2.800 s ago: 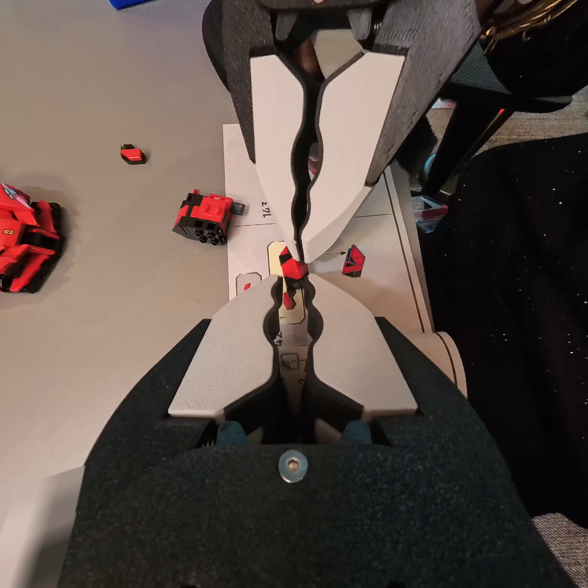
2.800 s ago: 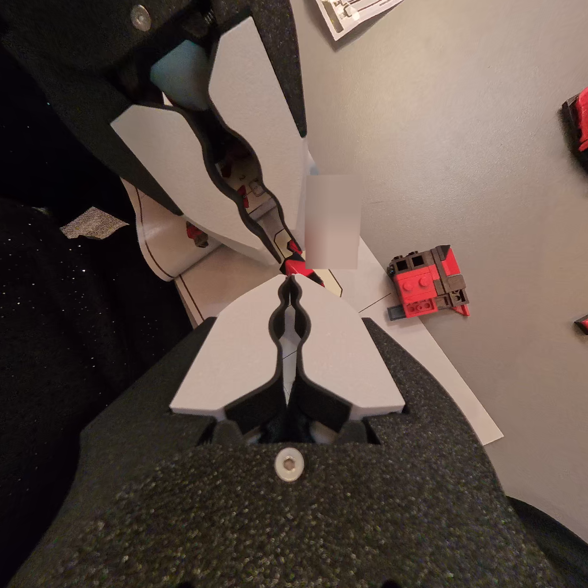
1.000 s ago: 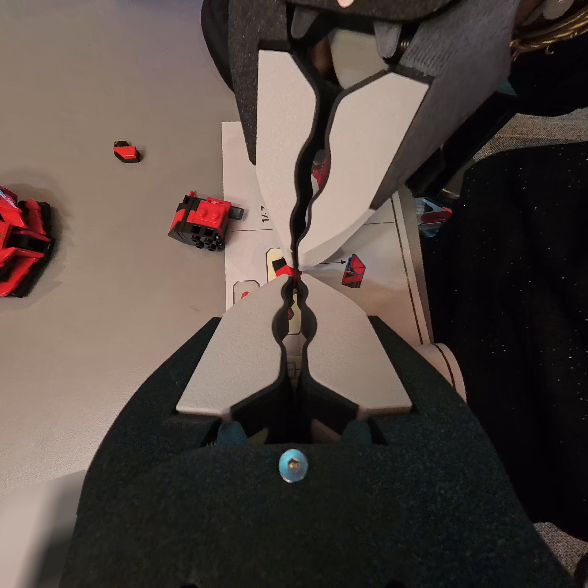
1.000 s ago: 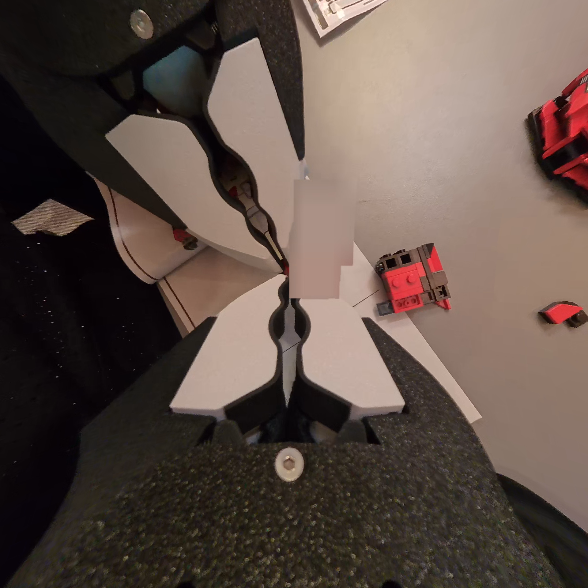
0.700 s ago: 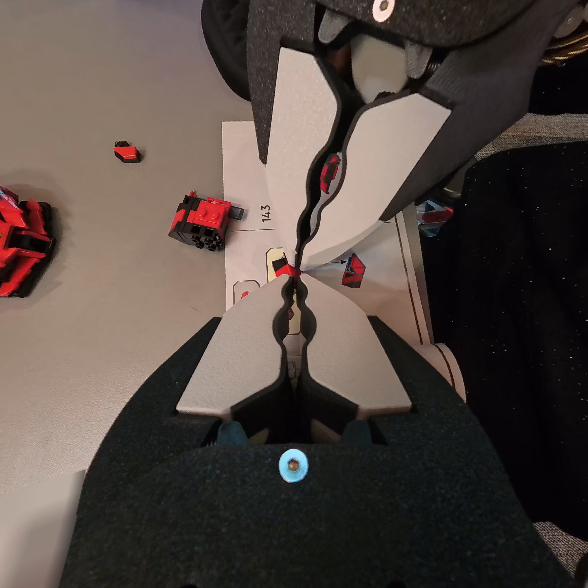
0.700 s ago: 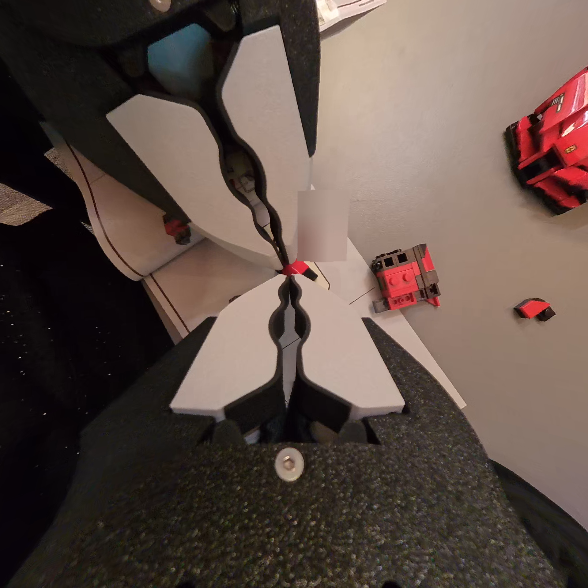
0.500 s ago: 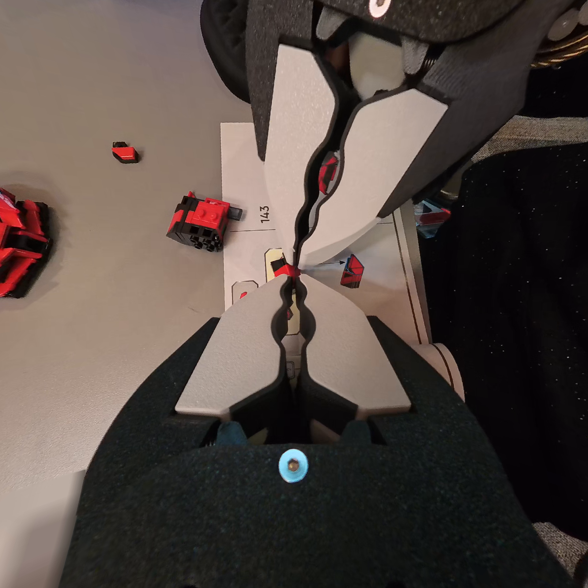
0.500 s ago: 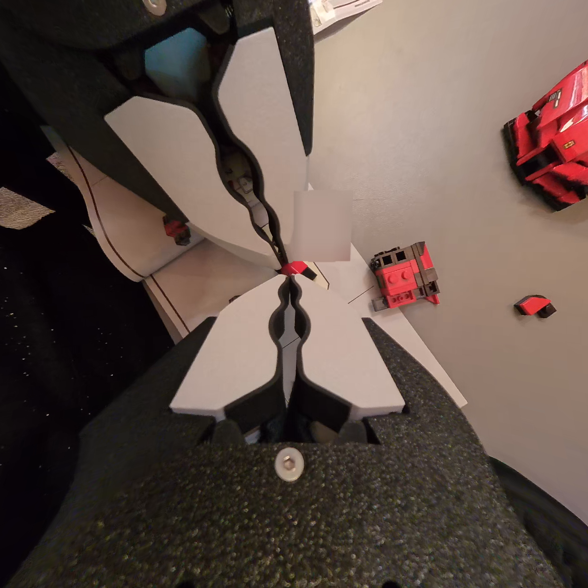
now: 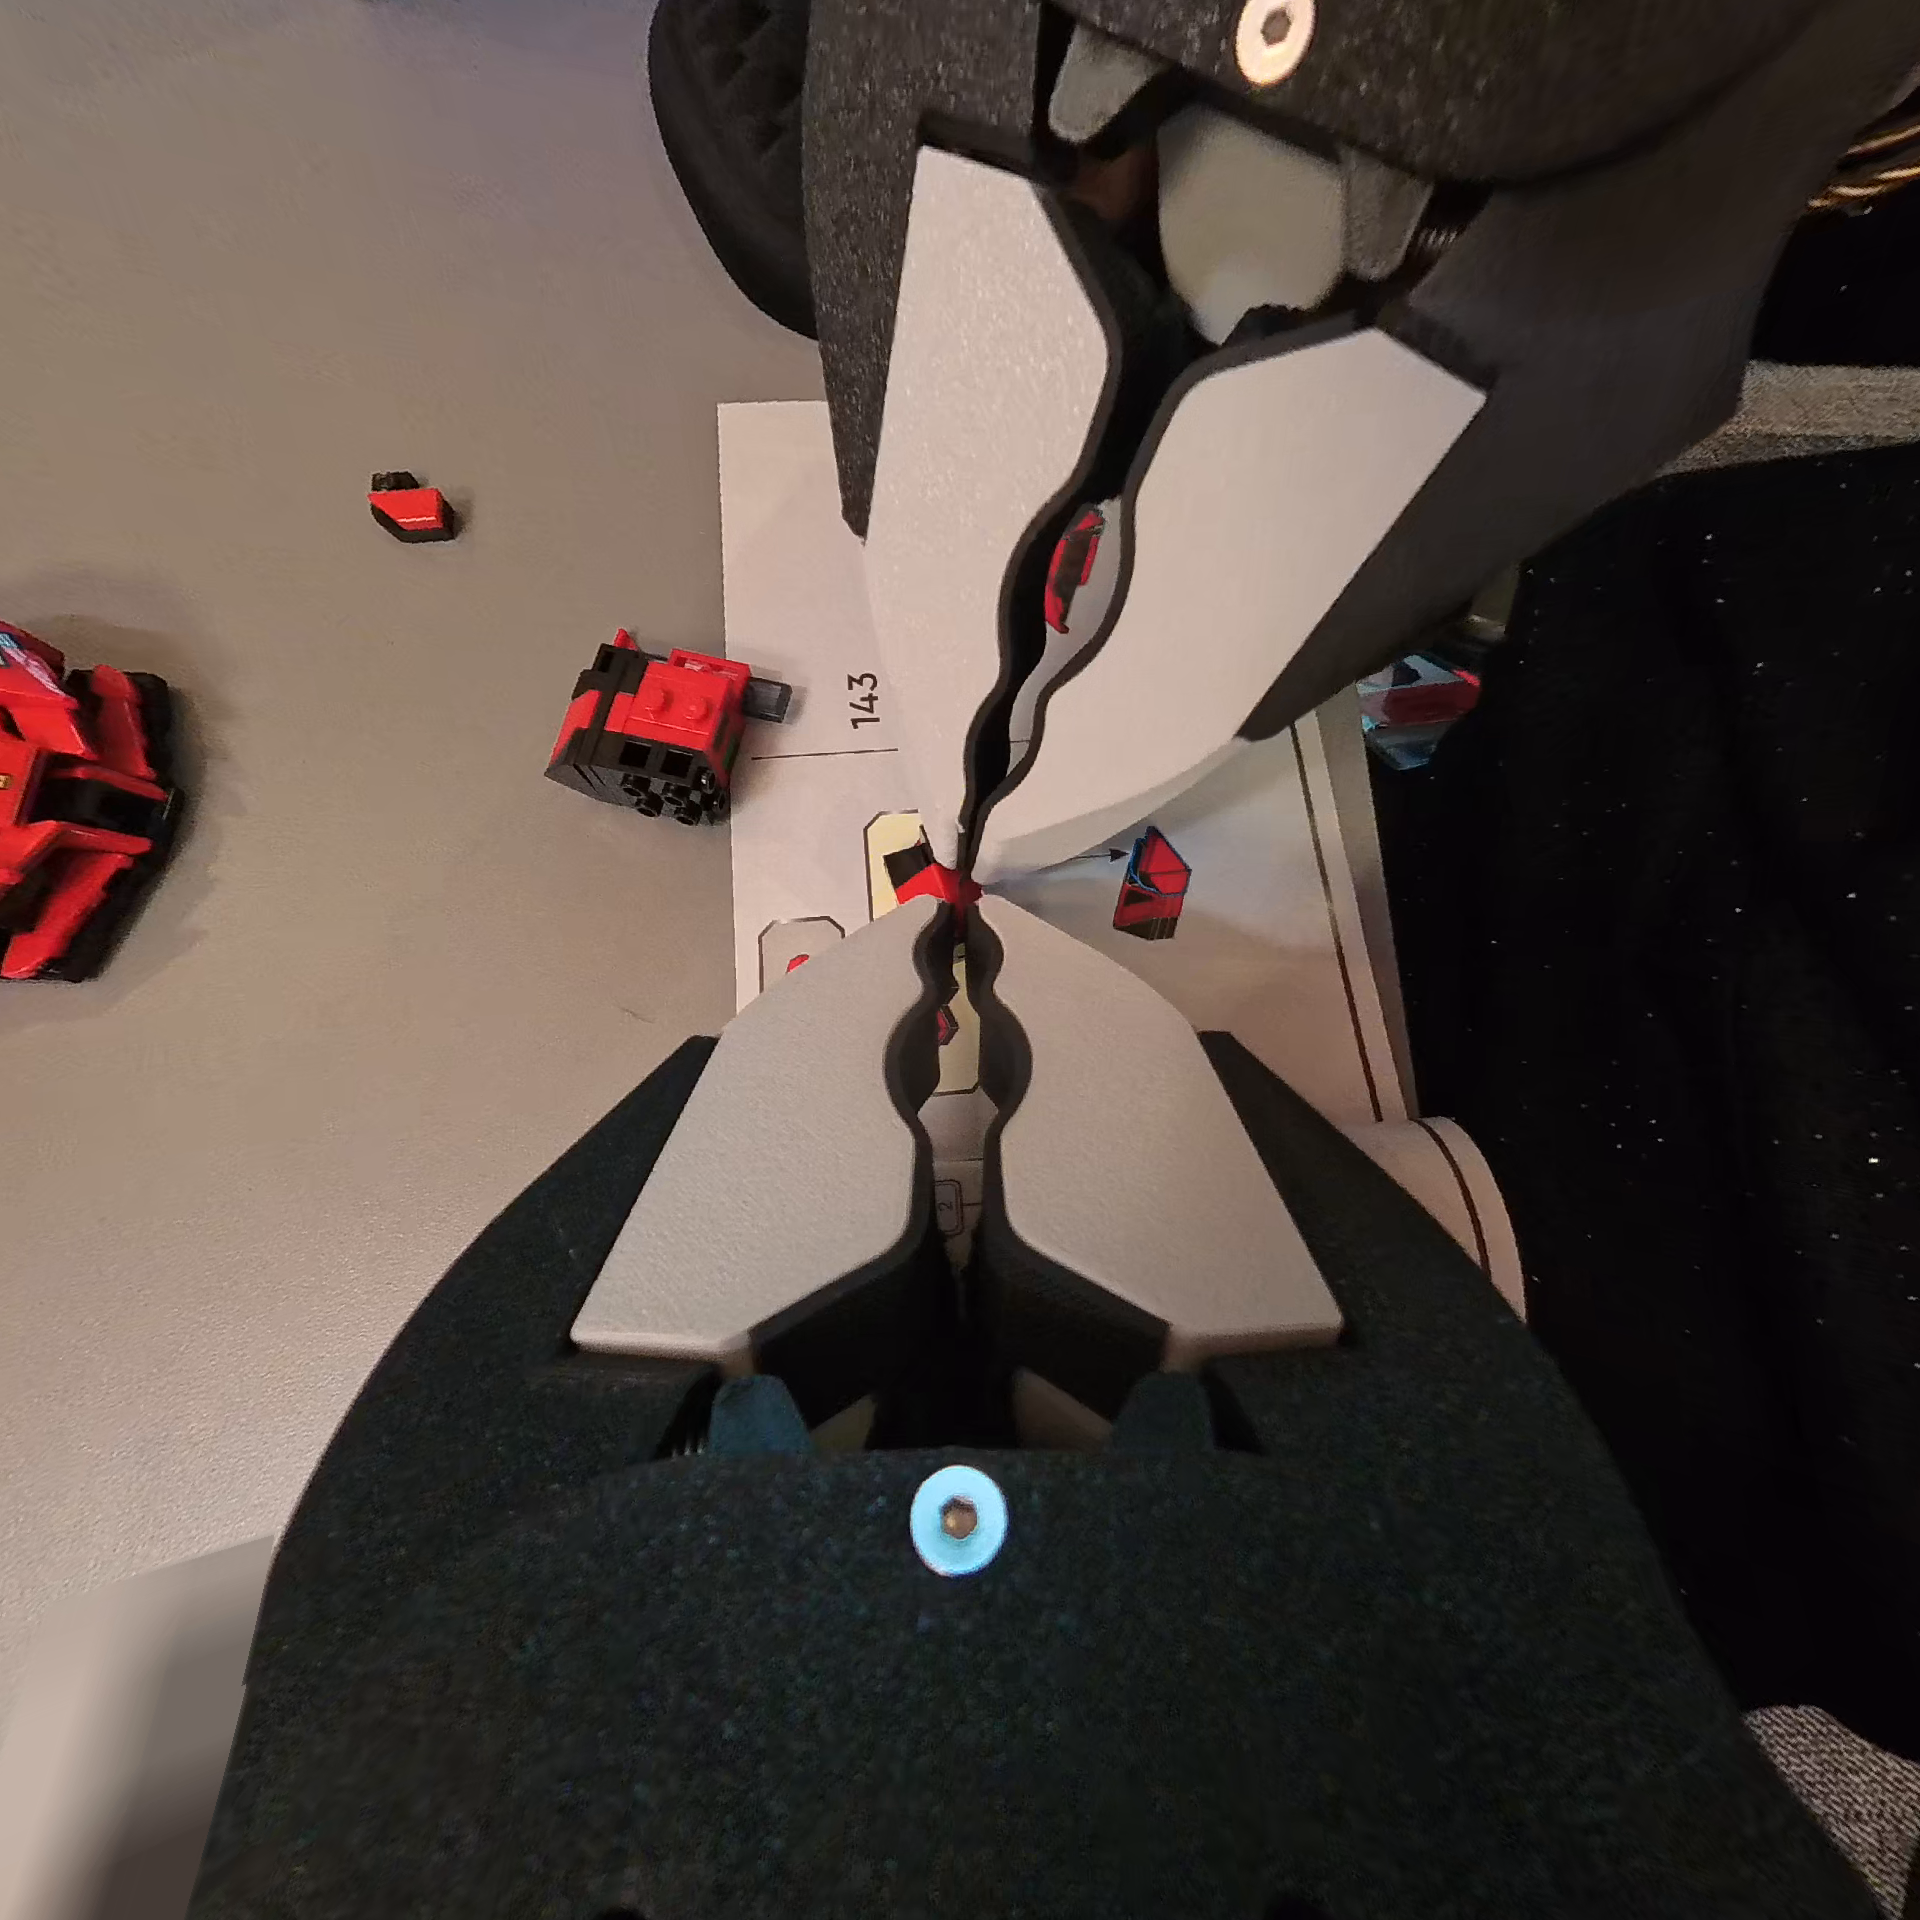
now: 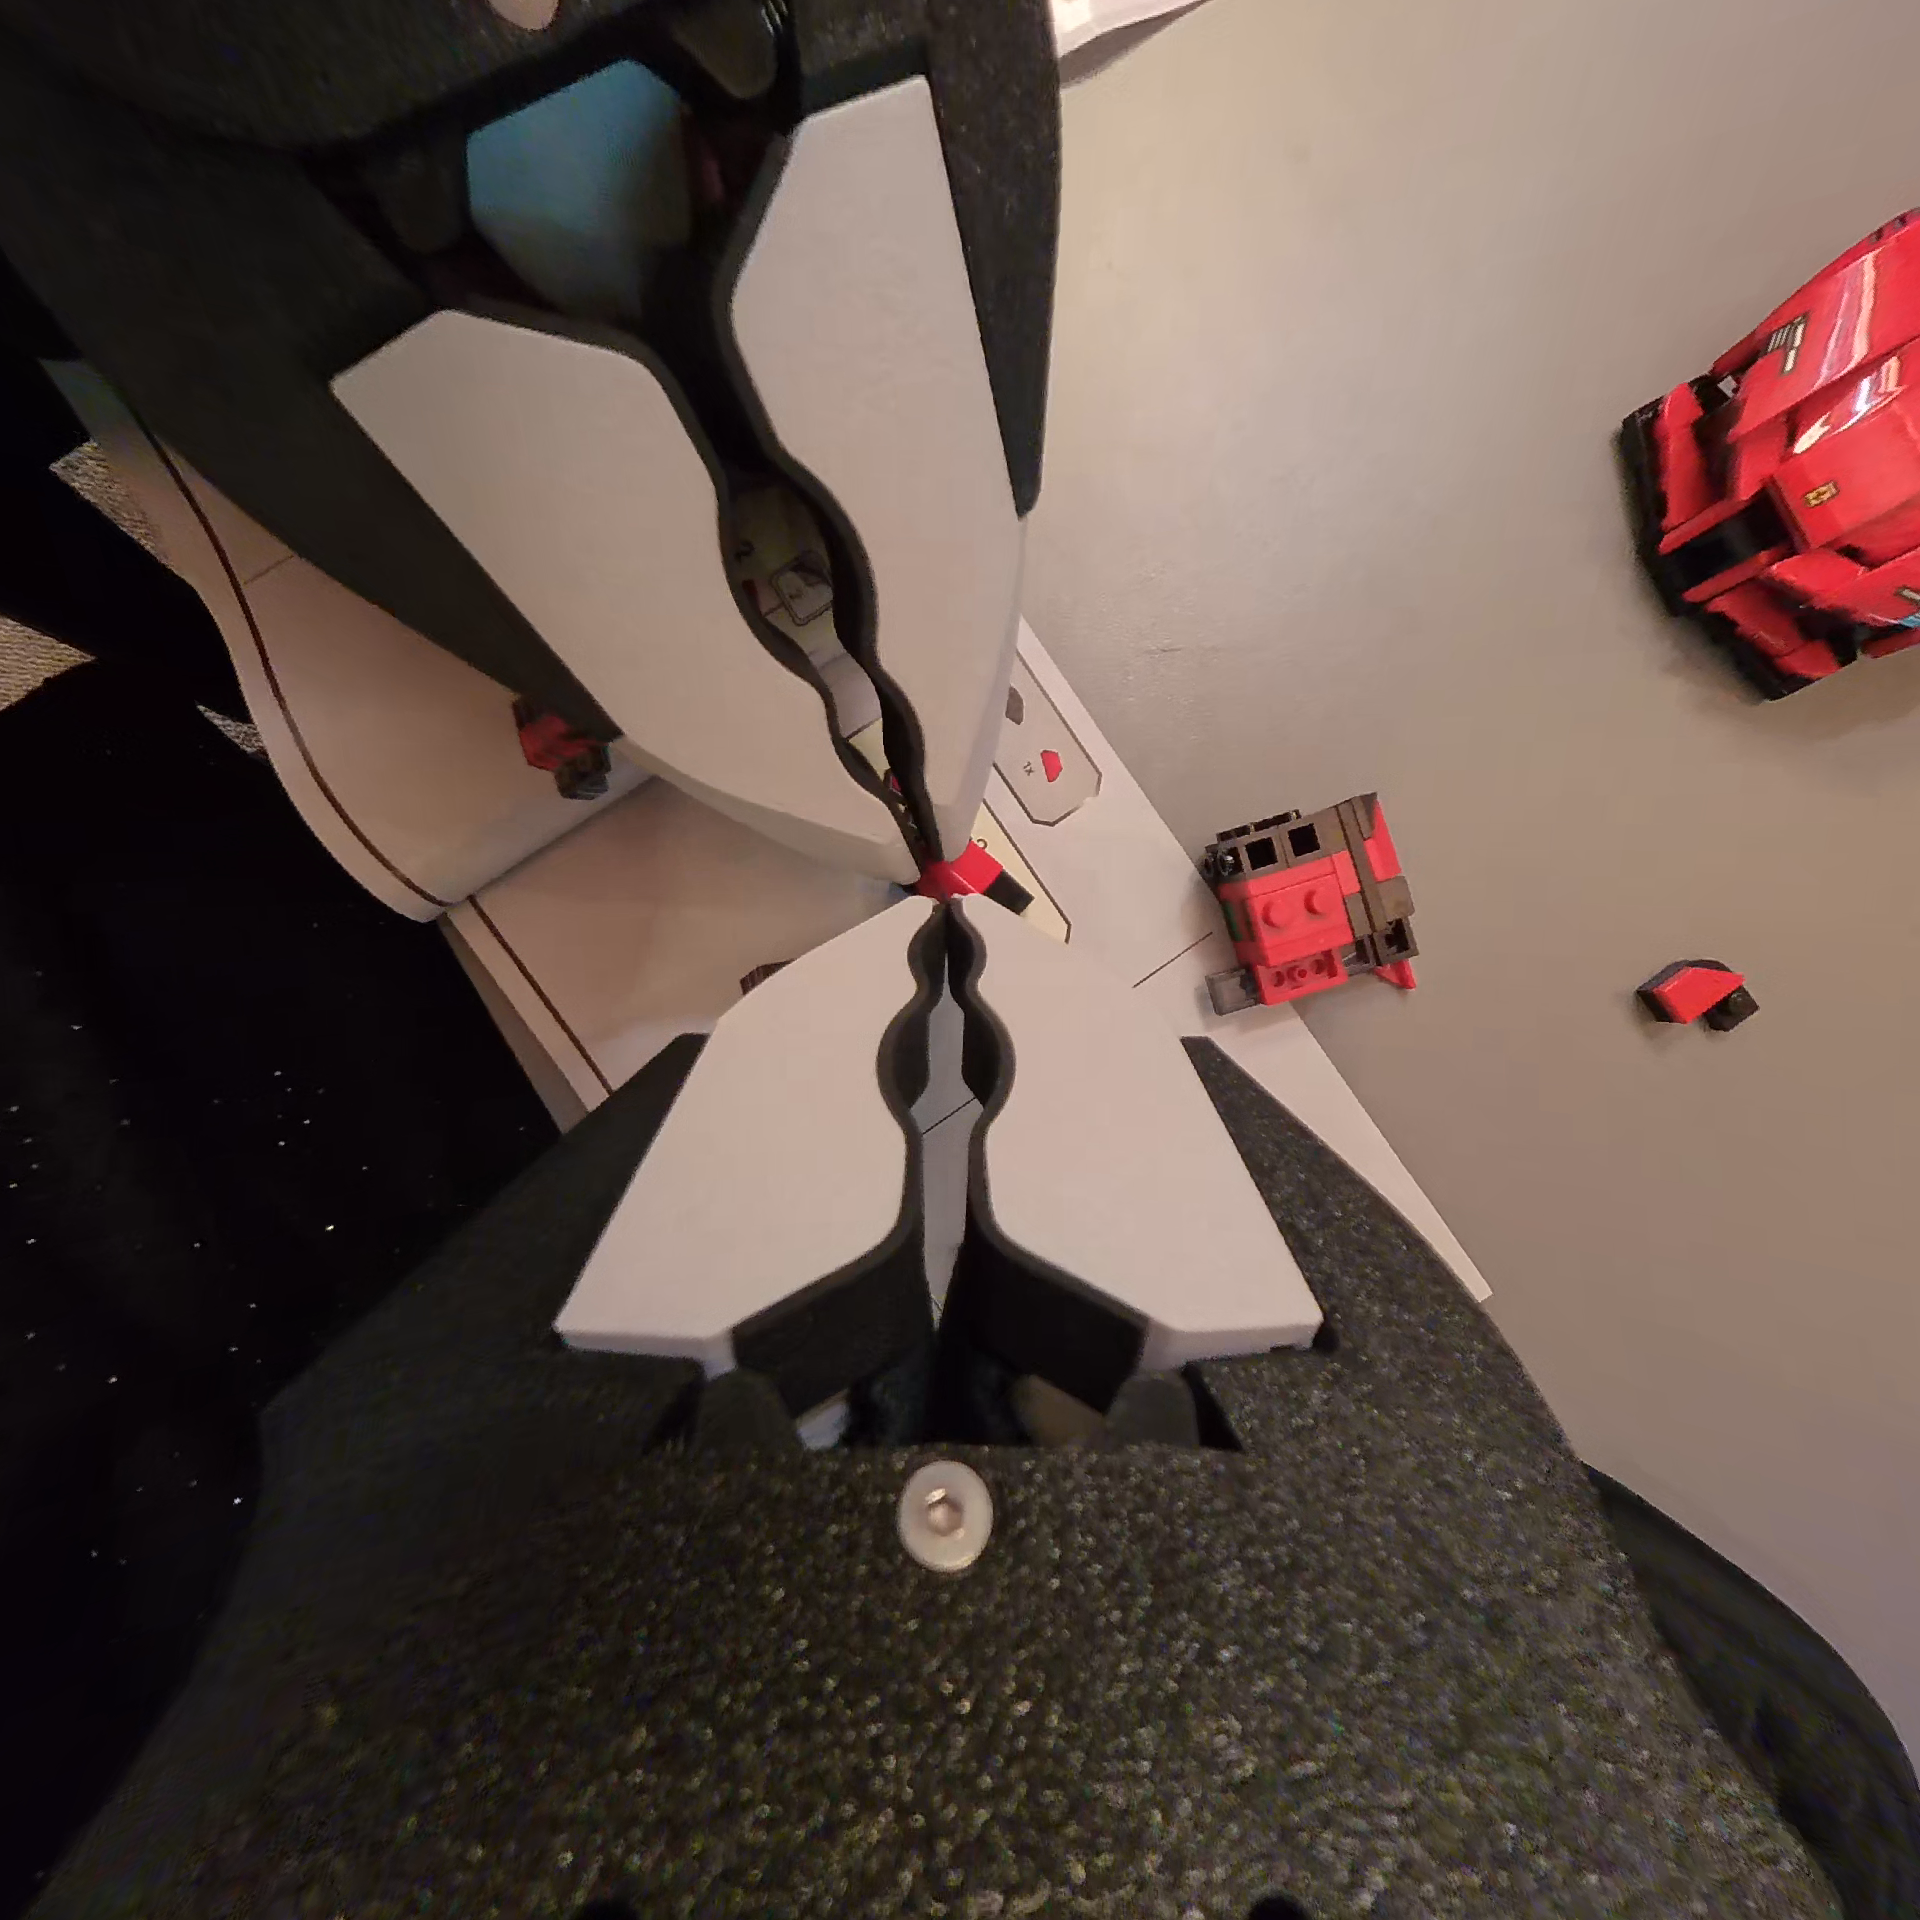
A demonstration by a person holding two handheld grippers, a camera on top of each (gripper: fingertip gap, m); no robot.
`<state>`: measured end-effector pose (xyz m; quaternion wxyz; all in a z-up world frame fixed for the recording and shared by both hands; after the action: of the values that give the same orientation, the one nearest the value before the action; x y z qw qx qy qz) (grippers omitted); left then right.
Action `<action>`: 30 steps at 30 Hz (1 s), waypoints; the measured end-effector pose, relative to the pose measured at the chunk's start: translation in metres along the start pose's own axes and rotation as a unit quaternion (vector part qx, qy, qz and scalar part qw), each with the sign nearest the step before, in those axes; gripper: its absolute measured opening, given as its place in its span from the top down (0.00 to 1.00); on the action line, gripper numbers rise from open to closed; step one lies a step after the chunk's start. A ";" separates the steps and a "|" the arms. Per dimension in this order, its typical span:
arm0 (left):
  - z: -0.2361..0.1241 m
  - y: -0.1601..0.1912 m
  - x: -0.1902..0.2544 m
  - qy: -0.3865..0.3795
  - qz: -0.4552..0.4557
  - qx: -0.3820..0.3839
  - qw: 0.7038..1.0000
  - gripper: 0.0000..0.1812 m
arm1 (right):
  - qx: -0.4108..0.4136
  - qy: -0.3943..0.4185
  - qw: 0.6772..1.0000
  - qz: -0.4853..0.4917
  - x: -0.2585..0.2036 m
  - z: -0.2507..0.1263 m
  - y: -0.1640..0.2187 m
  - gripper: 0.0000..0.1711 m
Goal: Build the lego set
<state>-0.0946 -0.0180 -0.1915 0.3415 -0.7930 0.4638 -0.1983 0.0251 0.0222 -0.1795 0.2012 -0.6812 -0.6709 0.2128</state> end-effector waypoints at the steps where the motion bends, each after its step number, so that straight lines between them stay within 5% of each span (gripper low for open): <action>1: 0.000 0.000 0.000 0.000 0.000 0.000 1.000 0.99 | -0.001 0.003 1.000 -0.001 -0.001 0.000 0.000 1.00; 30: -0.001 0.002 -0.001 -0.005 0.003 0.008 1.000 0.99 | 0.047 0.173 0.983 -0.044 -0.028 0.009 0.007 1.00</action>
<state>-0.0966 -0.0179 -0.1923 0.3507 -0.7898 0.4629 -0.1974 0.0259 -0.0065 -0.1902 0.3553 -0.6670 -0.6447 0.1145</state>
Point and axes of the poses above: each gripper's, where its closed fingertips meet, z out along the fingers, y out of its underside, x = y × z across the jaws, the point moved 10 cm from there along -z, back along the fingers, and after that the axes turned 3 degrees about z, right-handed, at the moved point
